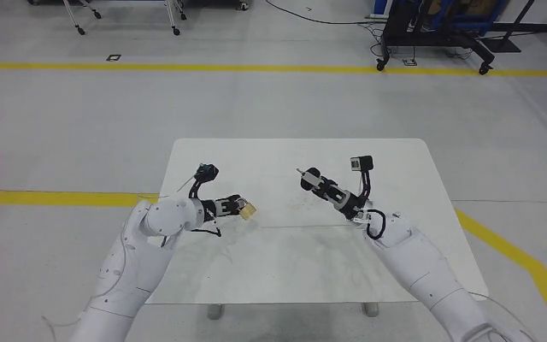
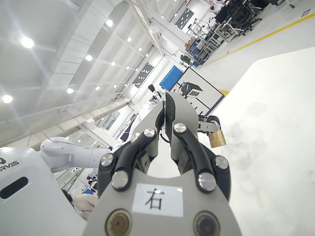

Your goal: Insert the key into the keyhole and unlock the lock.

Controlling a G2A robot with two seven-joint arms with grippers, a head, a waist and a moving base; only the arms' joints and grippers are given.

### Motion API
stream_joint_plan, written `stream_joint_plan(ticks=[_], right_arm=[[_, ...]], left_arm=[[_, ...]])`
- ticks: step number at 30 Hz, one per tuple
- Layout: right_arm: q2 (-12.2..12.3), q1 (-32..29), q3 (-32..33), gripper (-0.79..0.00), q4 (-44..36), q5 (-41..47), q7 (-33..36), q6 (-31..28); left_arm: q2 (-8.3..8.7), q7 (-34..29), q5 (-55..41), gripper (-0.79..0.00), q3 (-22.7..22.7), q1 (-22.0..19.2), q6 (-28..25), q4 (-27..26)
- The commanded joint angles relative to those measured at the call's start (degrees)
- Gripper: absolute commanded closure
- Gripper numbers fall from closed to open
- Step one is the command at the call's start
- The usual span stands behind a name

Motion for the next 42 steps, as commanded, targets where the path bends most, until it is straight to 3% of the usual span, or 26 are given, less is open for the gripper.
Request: stream_joint_plan(ticks=[1,3,7,10,12,23,26,34,38,42], right_arm=[[-0.12,-0.07,0.04,0.0,-1.11,-4.39,-1.9,1.97],[-0.06,-0.23,0.88,0.0,-1.89,-11.9,-5.29,2.46],[0.34,-1.25,3.49,0.0,-5.31,-28.04,-12.42,3.54],[0.95,-2.47,6.38,0.0,-9.46,-36.73,-15.44,5.91],[1.01,-2.68,6.69,0.0,-10.1,-37.4,-15.75,6.43],[0.97,-2.8,6.42,0.0,-9.79,-37.34,-14.56,7.89],[1.51,-2.85,7.26,0.0,-14.66,-54.08,-16.3,9.71],[3.71,-13.2,6.99,0.0,-32.97,-104.1,-24.97,14.94],[4.33,-16.71,6.19,0.0,-36.0,-117.62,-26.88,19.4],[4.31,-17.76,3.96,0.0,-37.1,-125.41,-24.94,21.88]], left_arm=[[-0.58,-10.08,-16.92,0.0,-1.12,-4.51,8.39,6.51],[-1.08,-17.96,-24.09,0.0,-0.47,-8.21,14.93,13.69],[-2.21,-26.14,-29.13,0.0,2.99,-14.84,19.18,24.32],[-3.42,-26.89,-31.78,0.0,7.58,-19.15,19.81,32.21],[-3.99,-26.8,-34.31,0.0,9.14,-20.78,19.9,35.48],[-4.07,-25.69,-34.76,0.0,9.29,-19.99,20.21,34.71],[-4.09,-25.18,-35.84,0.0,9.58,-19.13,21.5,33.27],[-4.4,-23.48,-38.07,0.0,12.99,-19.57,23.21,33.85],[-4.46,-23.21,-38.97,0.0,14.43,-20.21,23.48,34.62],[-4.41,-23.25,-39.92,0.0,15.43,-20.74,23.44,35.2]])
